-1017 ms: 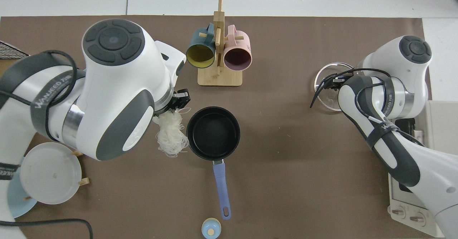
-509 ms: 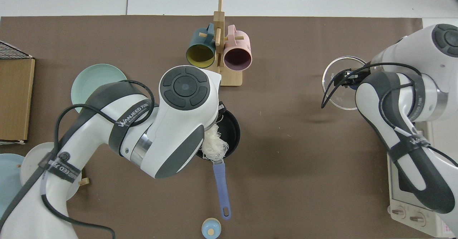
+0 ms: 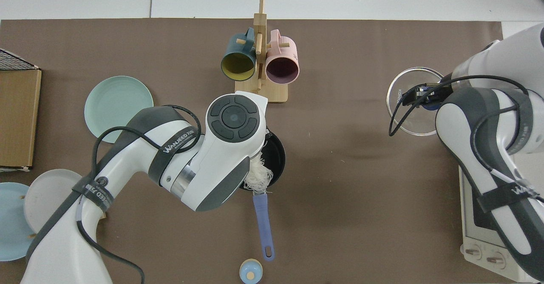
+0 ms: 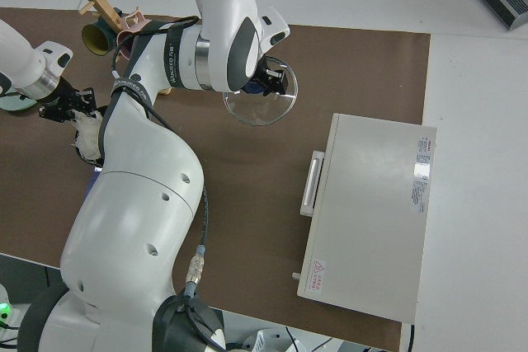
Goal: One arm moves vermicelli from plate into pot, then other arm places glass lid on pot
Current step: 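Release the vermicelli into the saucepan while the right gripper lifts the lid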
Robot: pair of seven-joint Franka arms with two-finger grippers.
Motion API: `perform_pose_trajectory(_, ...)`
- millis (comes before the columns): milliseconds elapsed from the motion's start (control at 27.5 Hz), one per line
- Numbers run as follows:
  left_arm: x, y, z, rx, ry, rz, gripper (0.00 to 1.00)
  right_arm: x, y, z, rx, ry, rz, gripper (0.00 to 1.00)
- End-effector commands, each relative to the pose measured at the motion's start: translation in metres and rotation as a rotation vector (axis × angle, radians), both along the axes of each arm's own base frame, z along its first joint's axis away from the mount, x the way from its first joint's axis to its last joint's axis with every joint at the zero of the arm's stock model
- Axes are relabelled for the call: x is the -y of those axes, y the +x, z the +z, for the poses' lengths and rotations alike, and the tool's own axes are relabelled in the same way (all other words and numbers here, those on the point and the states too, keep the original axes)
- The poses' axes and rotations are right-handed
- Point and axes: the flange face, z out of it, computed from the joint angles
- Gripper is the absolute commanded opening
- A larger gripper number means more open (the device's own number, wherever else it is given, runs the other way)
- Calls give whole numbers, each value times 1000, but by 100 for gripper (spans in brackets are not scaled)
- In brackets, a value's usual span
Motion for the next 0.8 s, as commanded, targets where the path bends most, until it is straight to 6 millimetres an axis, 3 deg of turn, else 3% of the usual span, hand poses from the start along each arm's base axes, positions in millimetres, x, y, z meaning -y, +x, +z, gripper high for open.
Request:
perform_pose_trajectory(0, 3, 1, -7, 35, 1, 21, 0, 0, -22, 21, -28, 28, -14, 0)
perform_pose_trajectory(145, 4, 4, -11, 47, -4, 36, 0, 0, -42, 24, -32, 33, -22, 0)
perform_pose_trajectory(400, 10, -2, -42, 62, 25, 7, 0, 0, -77, 29, -29, 42, -22, 0)
perform_pose_trajectory(690, 11, -6, -52, 61, 20, 21, 0, -5, -118, 5, 36, 47, -17, 0)
perform_pose_trajectory(727, 11, -6, -52, 60, 19, 23, 13, -9, -118, 5, 36, 46, -9, 0)
perform_pose_trajectory(763, 11, -6, -52, 60, 19, 21, 39, -9, -118, 5, 36, 46, -7, 0)
